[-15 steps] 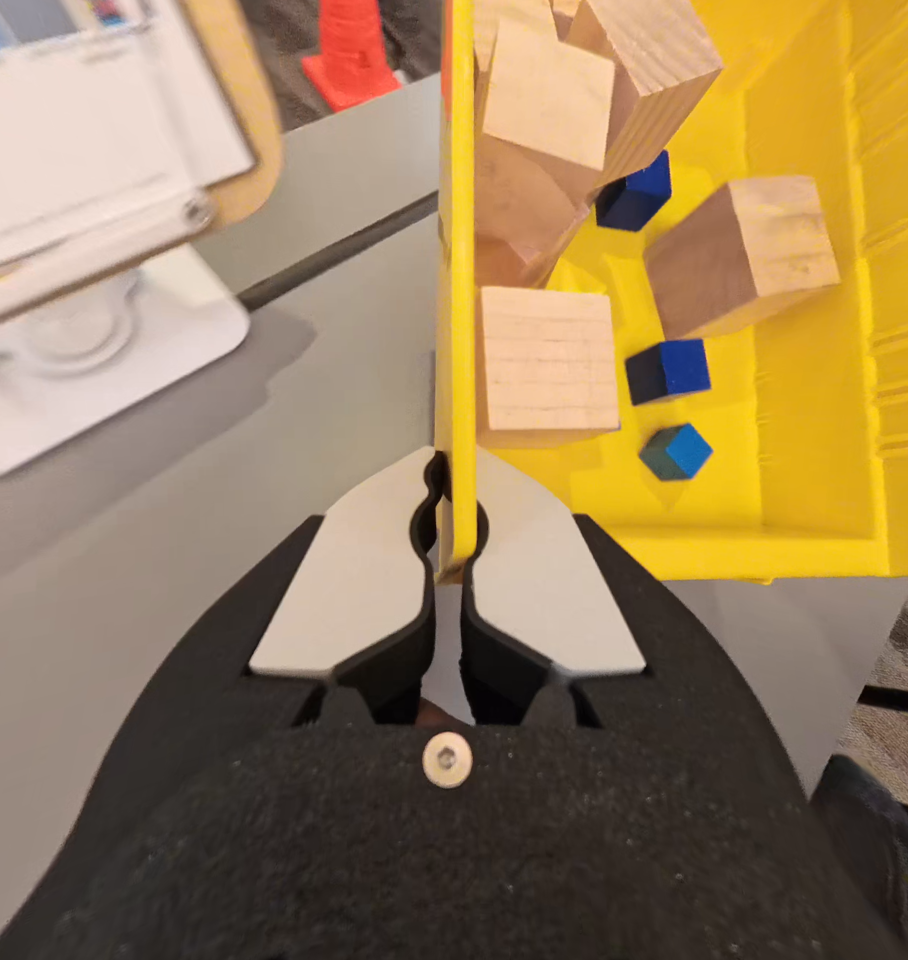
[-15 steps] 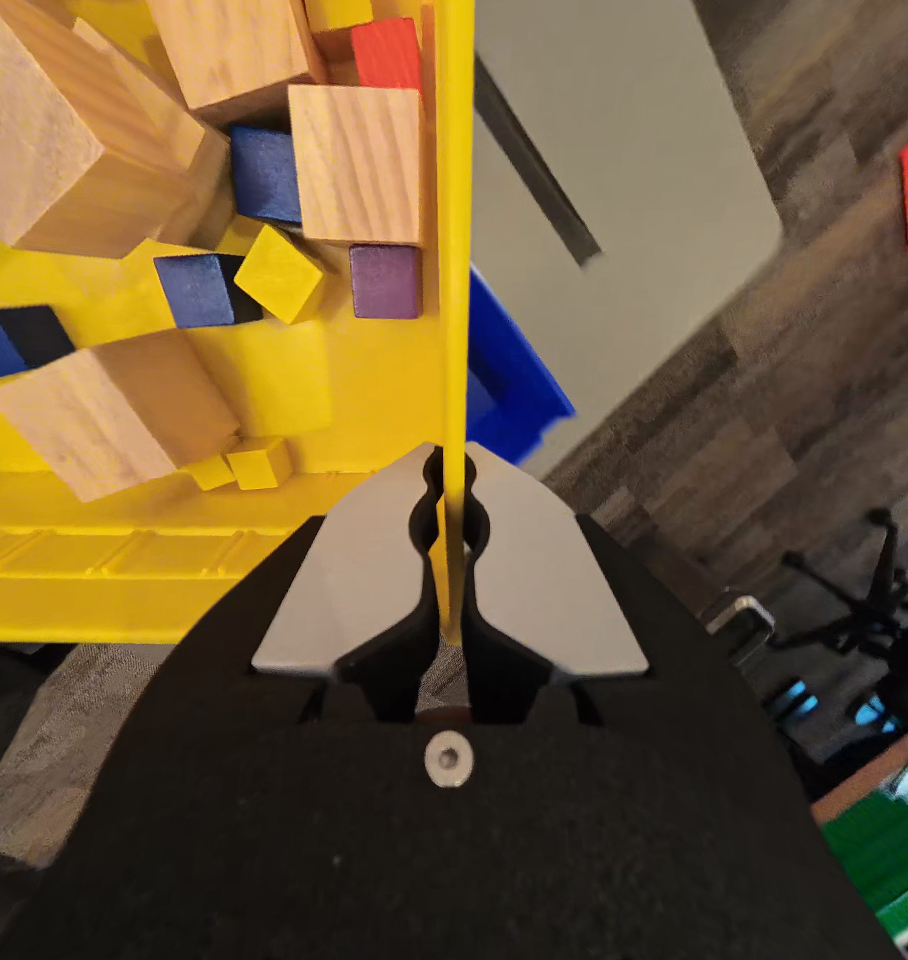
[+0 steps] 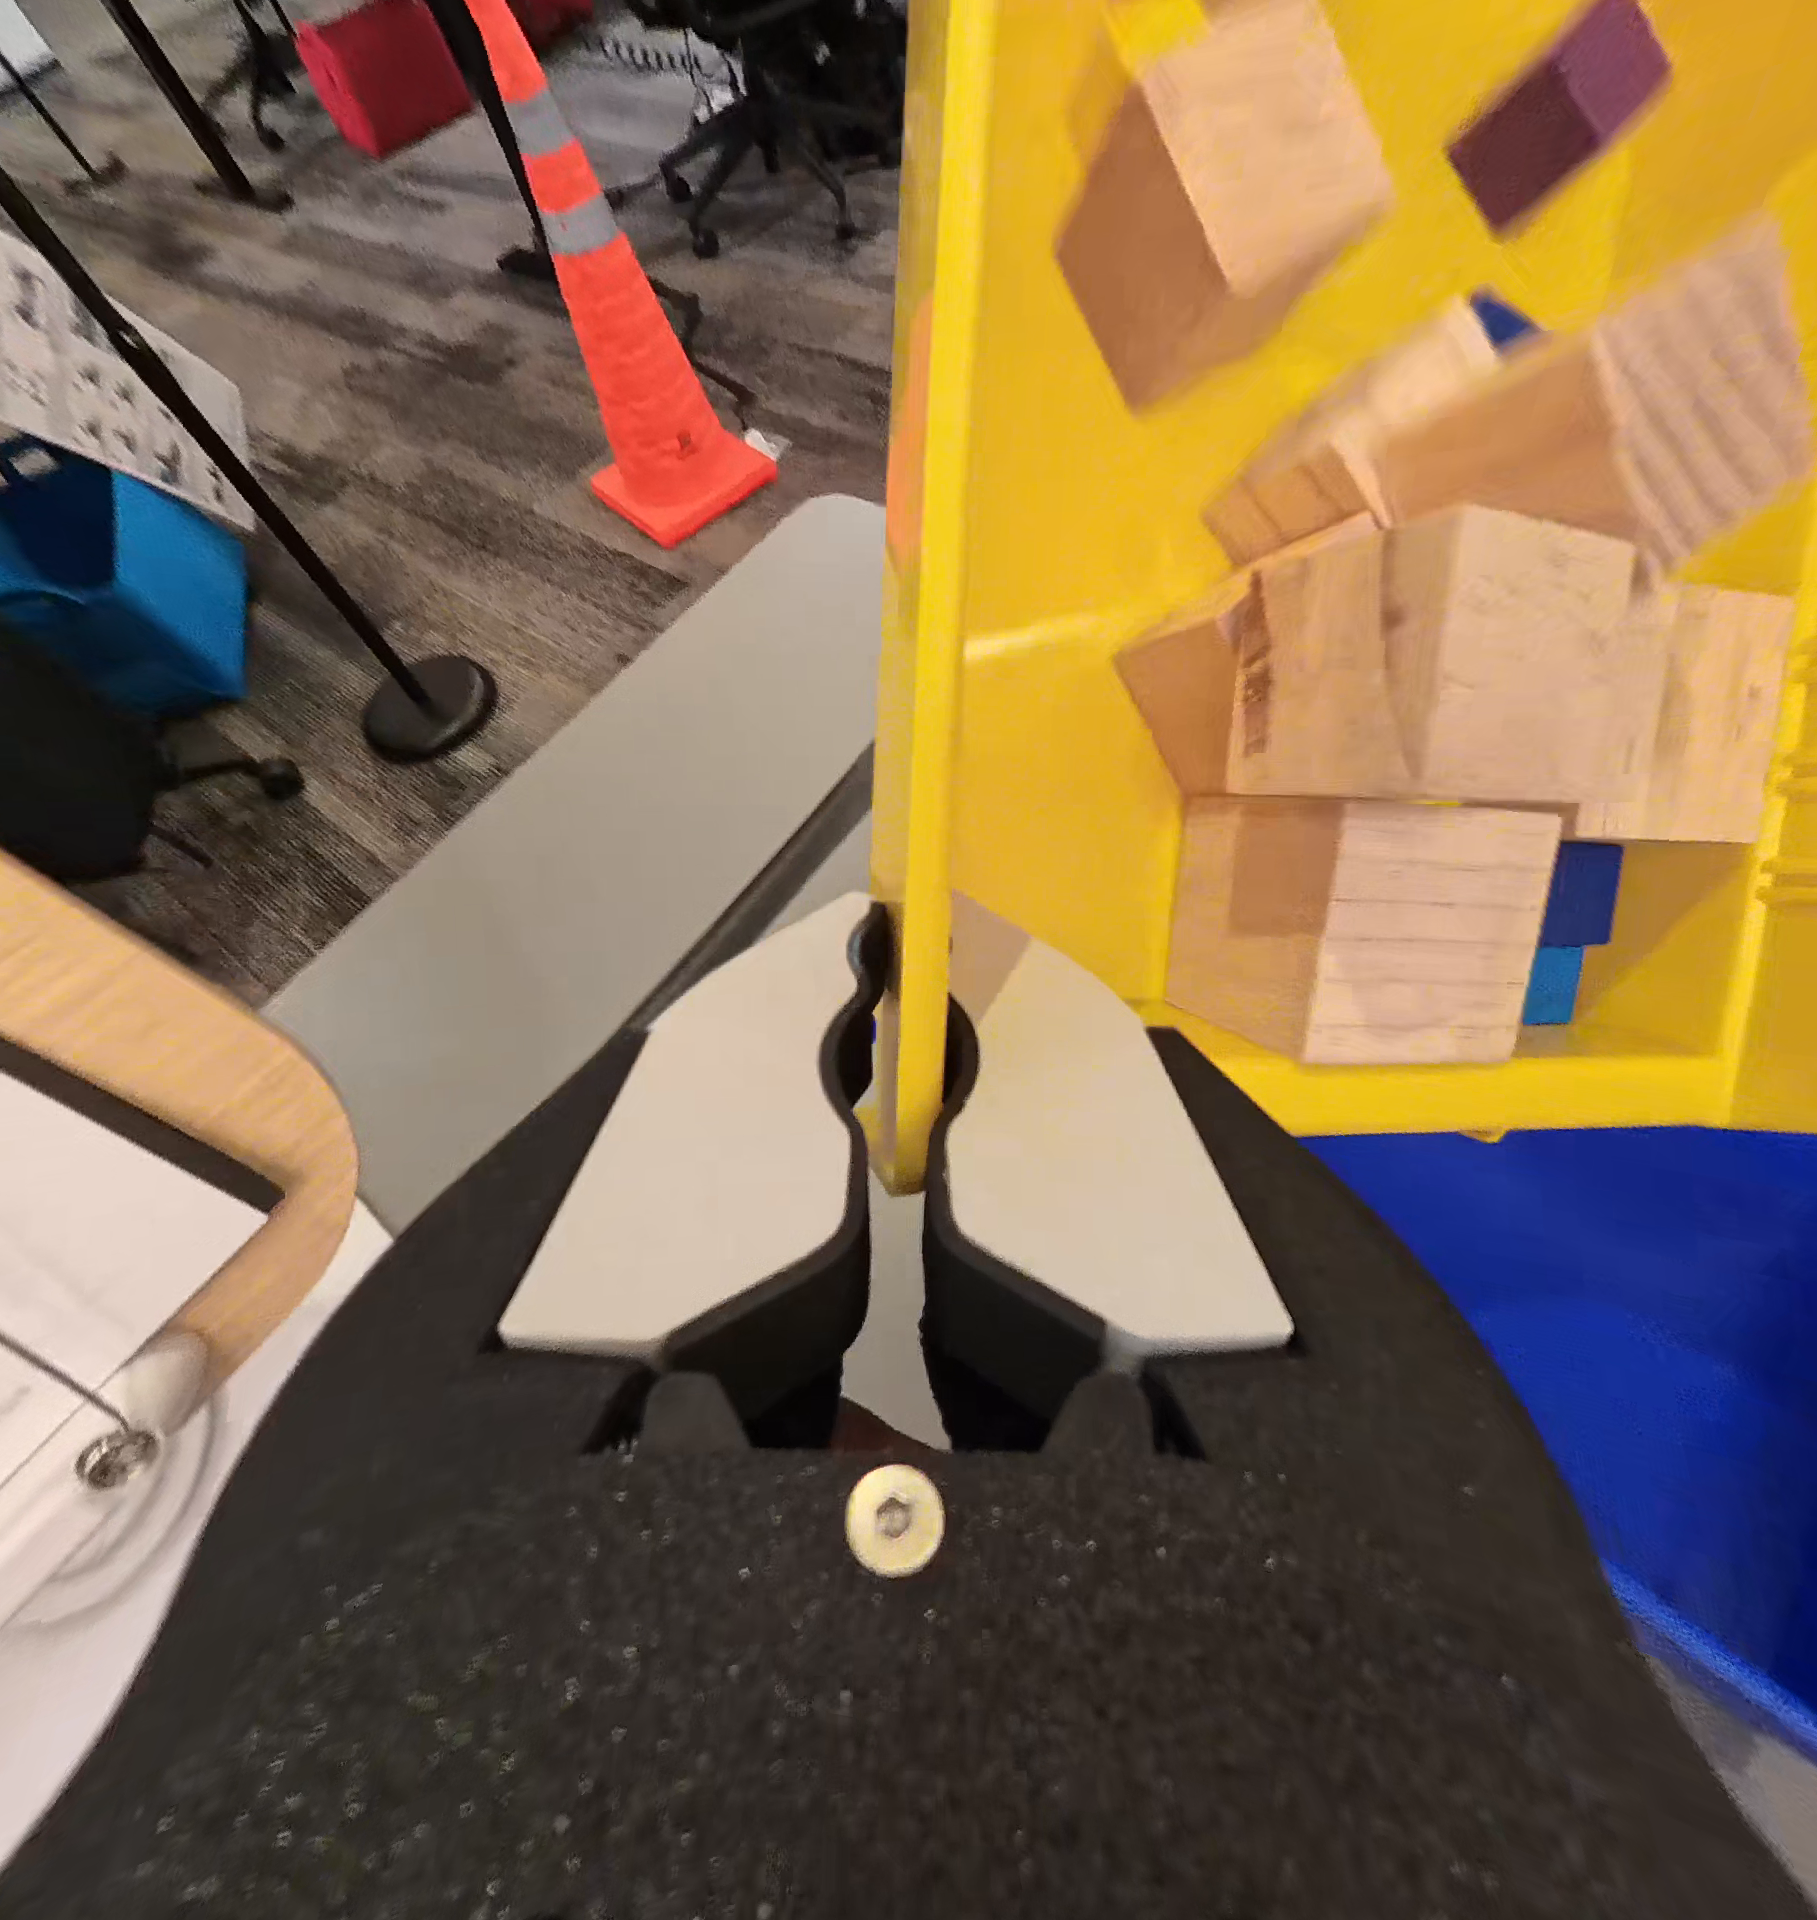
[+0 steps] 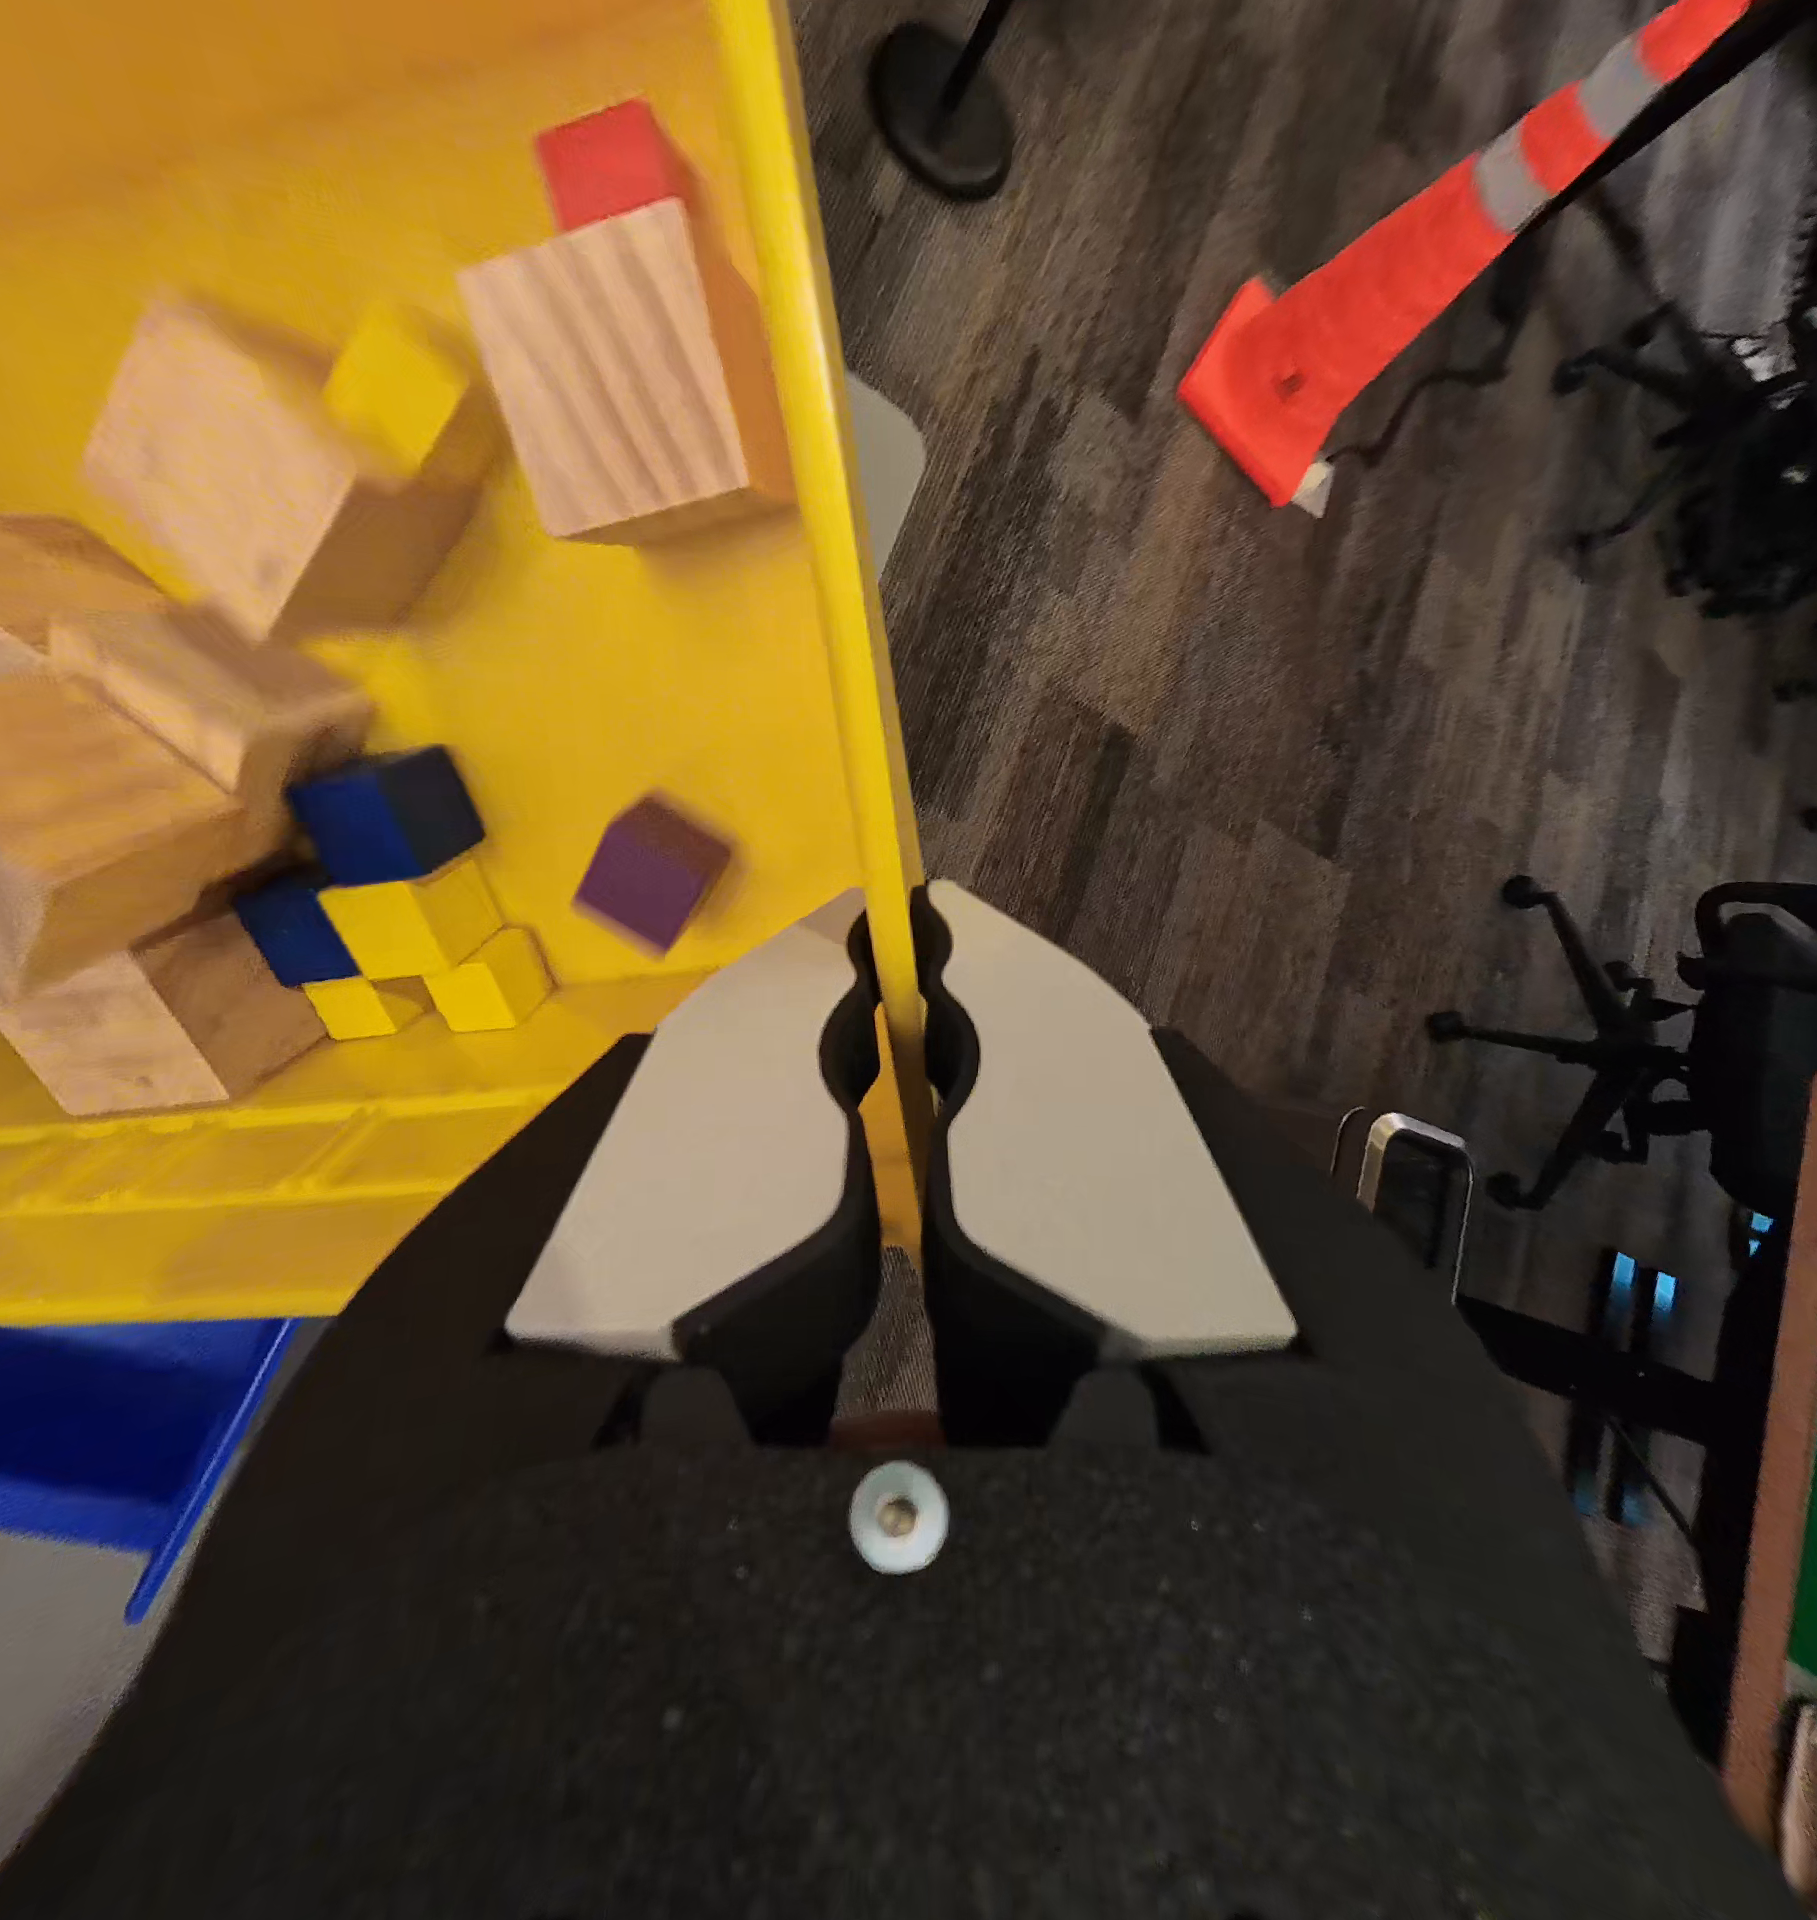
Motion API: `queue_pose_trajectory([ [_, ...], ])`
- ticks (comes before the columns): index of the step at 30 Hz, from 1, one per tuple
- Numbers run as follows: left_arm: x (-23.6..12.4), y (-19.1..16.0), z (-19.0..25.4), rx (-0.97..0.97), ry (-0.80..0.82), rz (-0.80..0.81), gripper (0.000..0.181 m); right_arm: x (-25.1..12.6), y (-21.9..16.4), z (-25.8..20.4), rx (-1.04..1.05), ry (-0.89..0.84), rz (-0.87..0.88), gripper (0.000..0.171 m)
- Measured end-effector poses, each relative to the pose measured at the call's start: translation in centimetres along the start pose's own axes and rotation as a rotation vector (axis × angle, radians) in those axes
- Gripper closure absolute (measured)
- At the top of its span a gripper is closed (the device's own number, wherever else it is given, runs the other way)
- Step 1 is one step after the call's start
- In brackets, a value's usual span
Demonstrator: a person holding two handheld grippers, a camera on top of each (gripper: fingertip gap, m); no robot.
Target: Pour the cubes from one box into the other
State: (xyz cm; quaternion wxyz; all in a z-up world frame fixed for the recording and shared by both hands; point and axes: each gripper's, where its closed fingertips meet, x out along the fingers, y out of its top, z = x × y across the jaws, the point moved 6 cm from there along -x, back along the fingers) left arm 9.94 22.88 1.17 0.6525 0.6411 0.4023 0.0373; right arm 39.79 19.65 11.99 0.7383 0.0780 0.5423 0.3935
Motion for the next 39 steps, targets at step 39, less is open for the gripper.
queue_pose_trajectory([
  [39,0.5,-4.9,2.5,0.275,0.467,0.439,0.177,-2.5,-6.9,-7.6,-0.018,-0.609,0.676,0.164],
])
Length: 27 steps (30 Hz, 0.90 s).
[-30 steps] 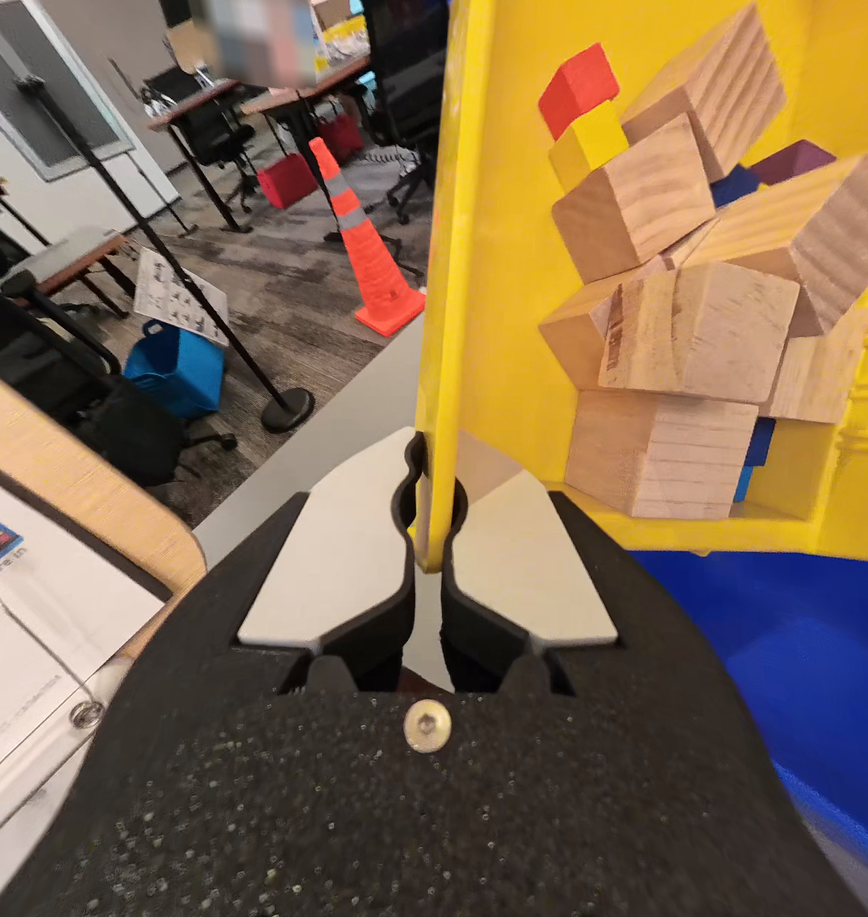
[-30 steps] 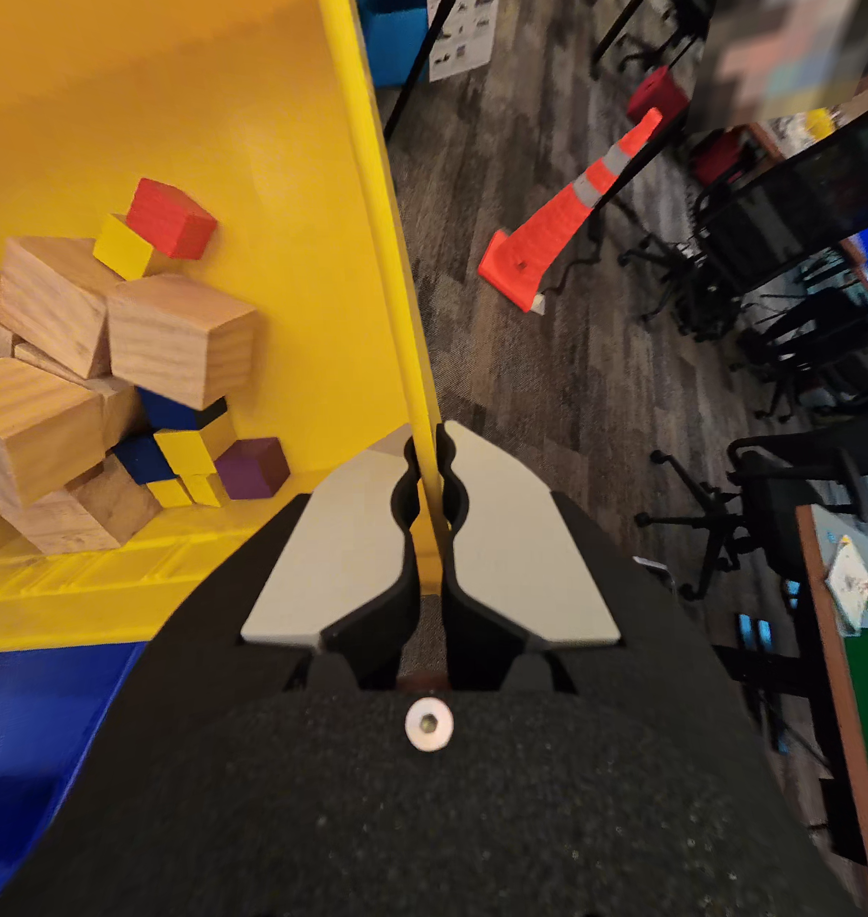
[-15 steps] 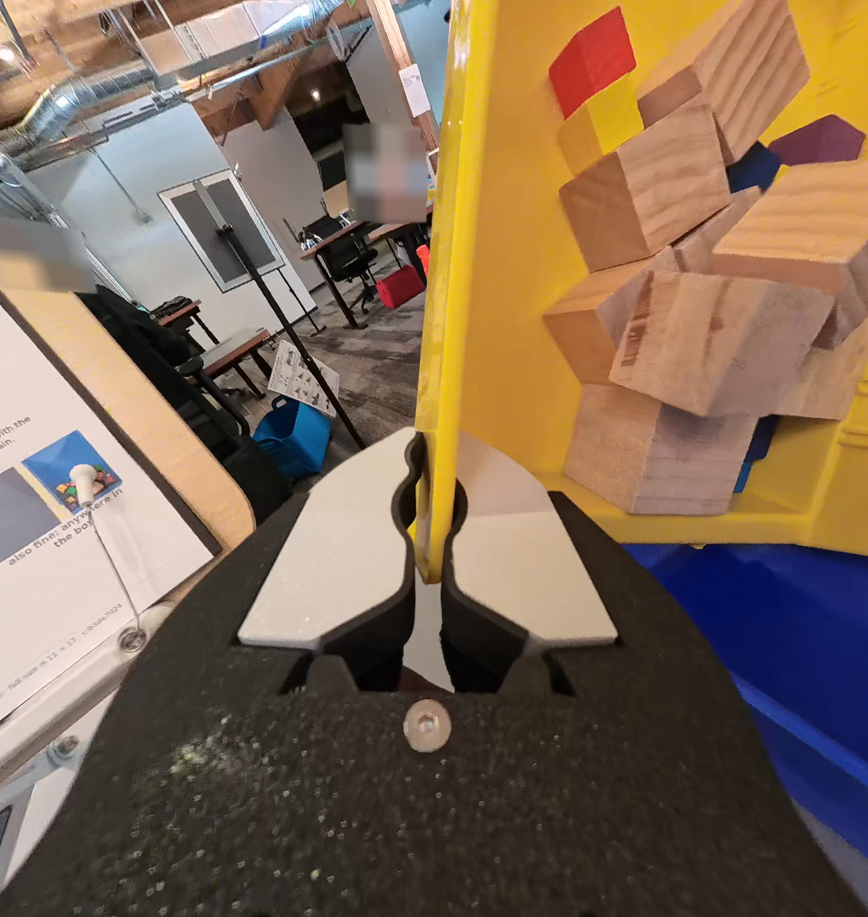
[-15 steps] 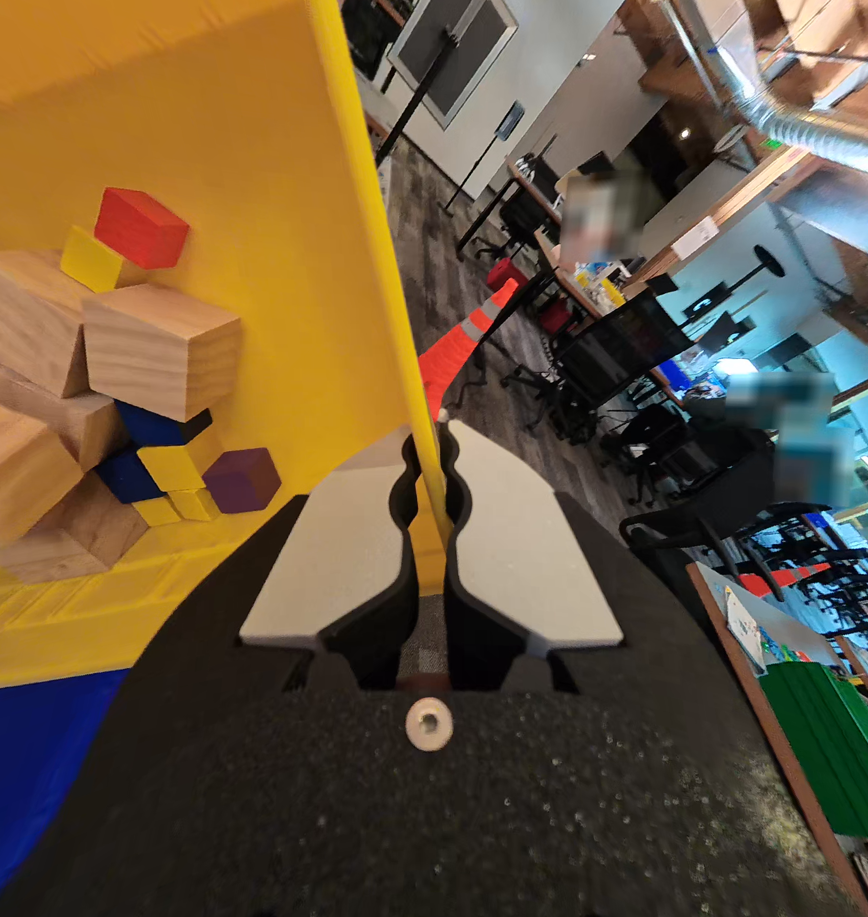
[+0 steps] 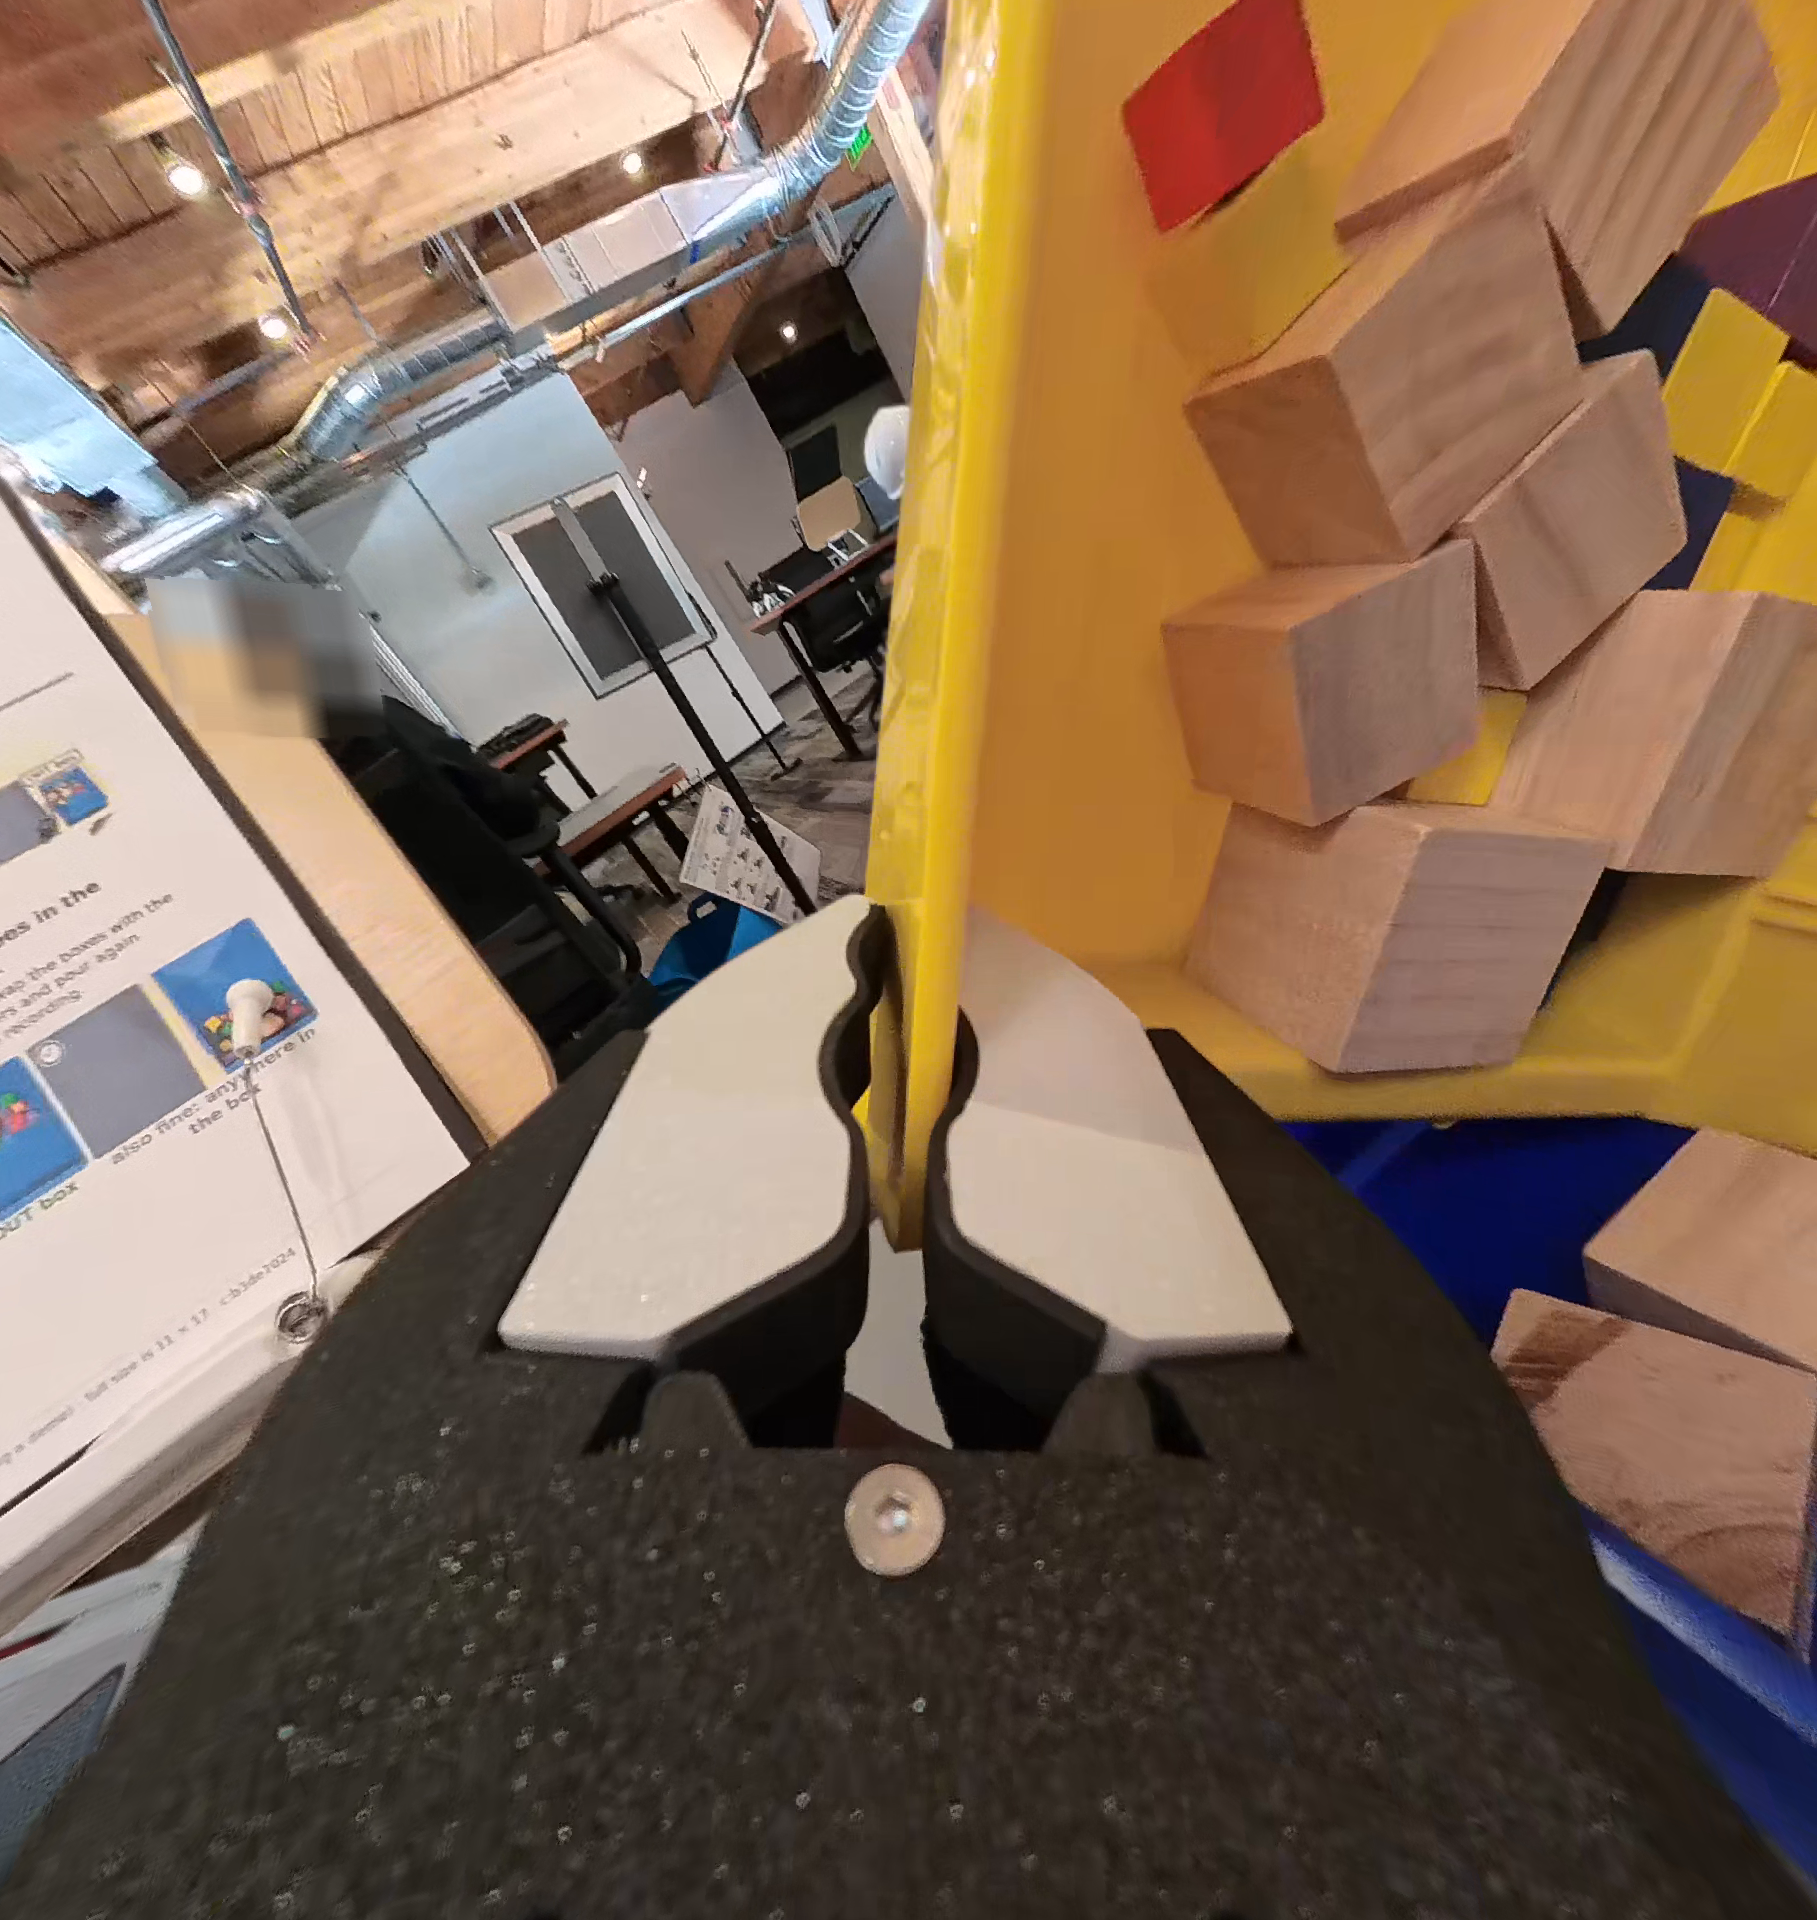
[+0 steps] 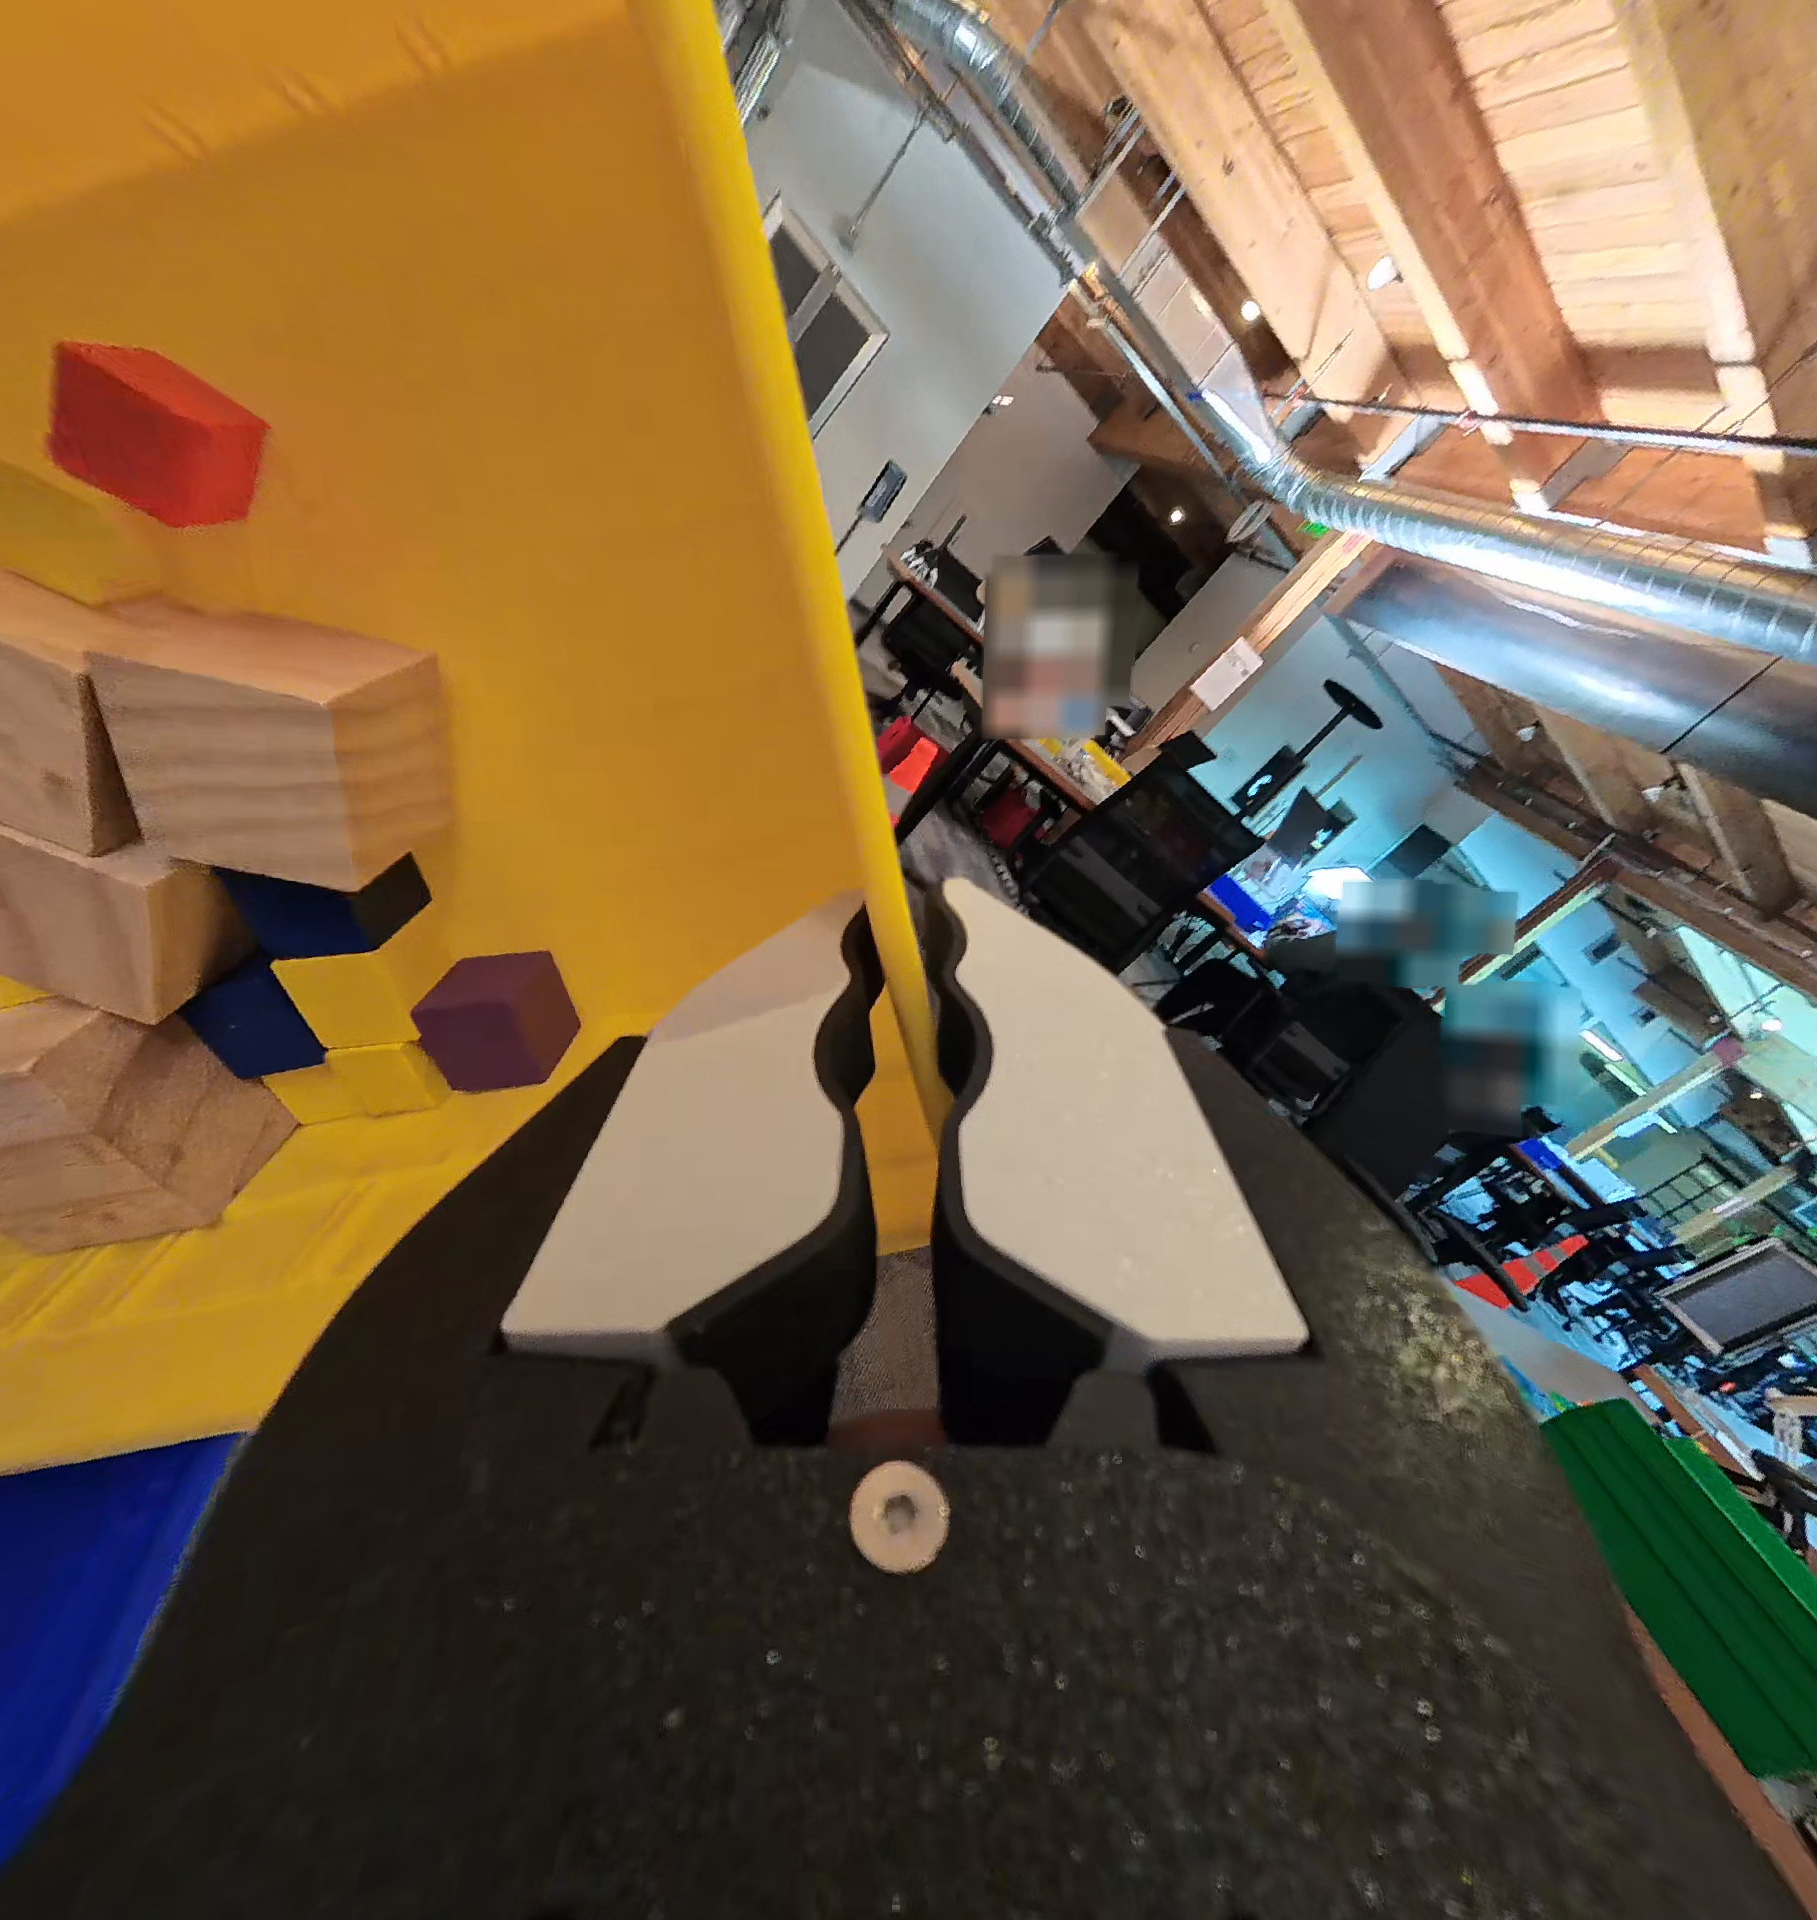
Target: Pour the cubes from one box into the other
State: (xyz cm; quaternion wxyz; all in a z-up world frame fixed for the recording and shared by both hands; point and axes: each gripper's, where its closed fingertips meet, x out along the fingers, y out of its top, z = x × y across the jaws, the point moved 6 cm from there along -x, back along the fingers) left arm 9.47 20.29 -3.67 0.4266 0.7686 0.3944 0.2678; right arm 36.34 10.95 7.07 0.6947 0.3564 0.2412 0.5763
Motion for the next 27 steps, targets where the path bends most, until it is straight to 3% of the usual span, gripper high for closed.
queue_pose_trajectory([
  [12,-0.9,0.3,0.2,0.049,0.055,0.071,0.177,-4.3,-1.7,-1.3,0.008,-0.158,0.145,0.164],
  [27,-0.4,0.3,-0.2,0.065,0.079,0.079,0.177,-4.0,-1.7,-1.6,-0.001,-0.18,0.18,0.165],
])
